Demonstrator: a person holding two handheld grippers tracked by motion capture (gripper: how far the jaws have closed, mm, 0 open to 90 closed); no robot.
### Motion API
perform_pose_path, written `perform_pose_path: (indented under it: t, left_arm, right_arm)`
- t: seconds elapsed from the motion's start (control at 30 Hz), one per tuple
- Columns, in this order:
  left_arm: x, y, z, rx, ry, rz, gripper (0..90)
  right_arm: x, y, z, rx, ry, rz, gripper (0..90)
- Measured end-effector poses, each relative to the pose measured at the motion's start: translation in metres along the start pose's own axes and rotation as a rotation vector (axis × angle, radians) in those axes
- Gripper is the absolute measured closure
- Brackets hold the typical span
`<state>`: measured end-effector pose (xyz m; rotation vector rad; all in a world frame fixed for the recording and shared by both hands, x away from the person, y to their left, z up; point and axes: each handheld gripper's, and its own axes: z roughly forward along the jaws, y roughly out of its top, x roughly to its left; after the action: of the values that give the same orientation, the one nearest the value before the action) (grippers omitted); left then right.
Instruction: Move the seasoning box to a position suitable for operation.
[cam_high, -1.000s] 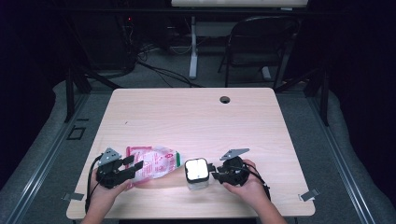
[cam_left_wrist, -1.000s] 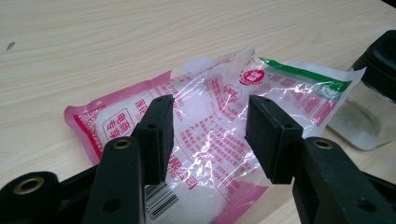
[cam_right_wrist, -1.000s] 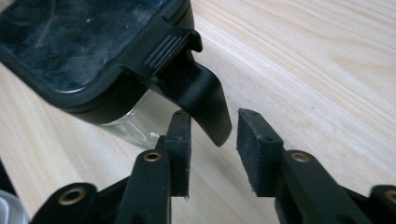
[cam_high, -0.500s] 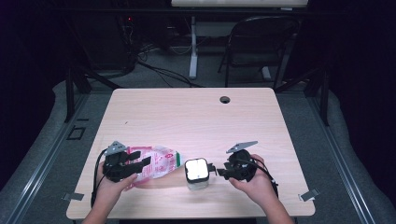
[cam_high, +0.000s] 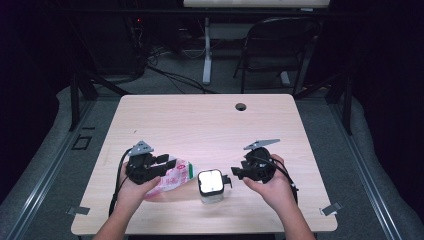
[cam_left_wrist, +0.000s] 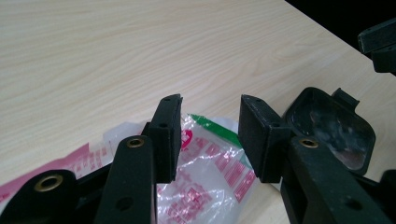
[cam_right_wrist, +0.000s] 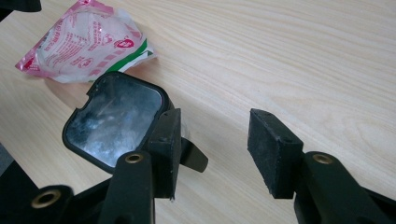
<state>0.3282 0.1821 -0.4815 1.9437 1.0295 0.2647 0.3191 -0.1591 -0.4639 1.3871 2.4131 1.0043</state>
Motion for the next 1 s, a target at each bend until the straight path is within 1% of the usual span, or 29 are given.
perform_pose_path:
  t: [0.07, 0.13, 0.17, 0.27, 0.3, 0.33, 0.37, 0.4, 0.47, 0.53, 0.57, 0.6, 0.63, 0.67, 0.73, 0.77, 0.8, 0.83, 0.87, 0.9, 0.97, 1.0]
  left_arm:
    - [-0.002, 0.004, 0.002, 0.009, -0.011, 0.015, 59.6]
    - [-0.006, 0.006, 0.003, -0.008, -0.033, 0.040, 58.7]
    - [-0.008, 0.006, 0.004, -0.005, -0.042, 0.047, 57.4]
    - [-0.015, 0.004, 0.009, 0.008, -0.082, 0.064, 55.3]
    - [-0.017, 0.003, 0.010, 0.016, -0.085, 0.070, 54.9]
    - [-0.020, 0.003, 0.012, 0.038, -0.089, 0.085, 54.9]
    - [-0.025, 0.001, 0.014, 0.054, -0.086, 0.089, 53.7]
    - [-0.025, 0.001, 0.014, 0.054, -0.086, 0.089, 53.3]
    - [-0.029, -0.001, 0.016, 0.067, -0.076, 0.107, 54.0]
    - [-0.031, -0.004, 0.018, 0.076, -0.095, 0.118, 57.4]
    - [-0.033, -0.006, 0.019, 0.092, -0.105, 0.129, 60.4]
    - [-0.034, -0.007, 0.020, 0.094, -0.096, 0.138, 62.2]
    - [-0.034, -0.008, 0.021, 0.098, -0.102, 0.149, 63.1]
    - [-0.035, -0.009, 0.021, 0.104, -0.108, 0.152, 65.0]
    - [-0.036, -0.010, 0.021, 0.101, -0.127, 0.150, 68.3]
    - [-0.037, -0.010, 0.022, 0.104, -0.142, 0.144, 69.4]
    - [-0.038, -0.011, 0.022, 0.112, -0.150, 0.147, 70.8]
    - [-0.039, -0.012, 0.023, 0.115, -0.147, 0.153, 72.9]
    - [-0.039, -0.012, 0.024, 0.124, -0.148, 0.163, 72.9]
    - [-0.040, -0.013, 0.025, 0.130, -0.147, 0.166, 75.7]
    - [-0.040, -0.014, 0.026, 0.148, -0.153, 0.173, 77.0]
    - [-0.041, -0.016, 0.026, 0.147, -0.158, 0.170, 78.6]
  right_arm:
    - [0.003, 0.002, 0.003, 0.004, -0.004, -0.008, 51.5]
    - [0.006, 0.002, 0.006, 0.023, 0.003, -0.013, 51.1]
    - [0.009, 0.002, 0.009, 0.034, 0.017, -0.008, 54.3]
    - [0.011, 0.003, 0.011, 0.042, 0.020, -0.016, 56.9]
    - [0.014, 0.003, 0.012, 0.031, 0.018, -0.029, 58.1]
    - [0.014, 0.003, 0.012, 0.031, 0.018, -0.029, 58.1]
    - [0.016, 0.002, 0.012, 0.013, 0.030, -0.037, 58.9]
    - [0.016, 0.002, 0.012, 0.013, 0.030, -0.037, 58.9]
    - [0.019, 0.001, 0.012, -0.013, 0.029, -0.054, 58.1]
    - [0.020, -0.001, 0.011, -0.033, 0.035, -0.060, 60.8]
    - [0.020, -0.002, 0.010, -0.041, 0.045, -0.055, 62.3]
    - [0.019, -0.003, 0.010, -0.046, 0.047, -0.042, 63.0]
    - [0.018, -0.004, 0.011, -0.055, 0.047, -0.033, 63.9]
    - [0.018, -0.005, 0.011, -0.062, 0.048, -0.014, 64.8]
    - [0.016, -0.006, 0.013, -0.066, 0.052, 0.006, 67.3]
    - [0.016, -0.006, 0.013, -0.062, 0.049, 0.014, 68.6]
    - [0.016, -0.006, 0.013, -0.056, 0.048, 0.018, 72.4]
    - [0.018, -0.007, 0.015, -0.043, 0.069, 0.061, 75.3]
    - [0.018, -0.007, 0.015, -0.043, 0.069, 0.061, 75.3]
    - [0.019, -0.006, 0.016, -0.023, 0.086, 0.093, 77.7]
    - [0.019, -0.006, 0.017, -0.015, 0.080, 0.094, 78.2]
    - [0.020, -0.007, 0.018, -0.013, 0.071, 0.092, 79.3]
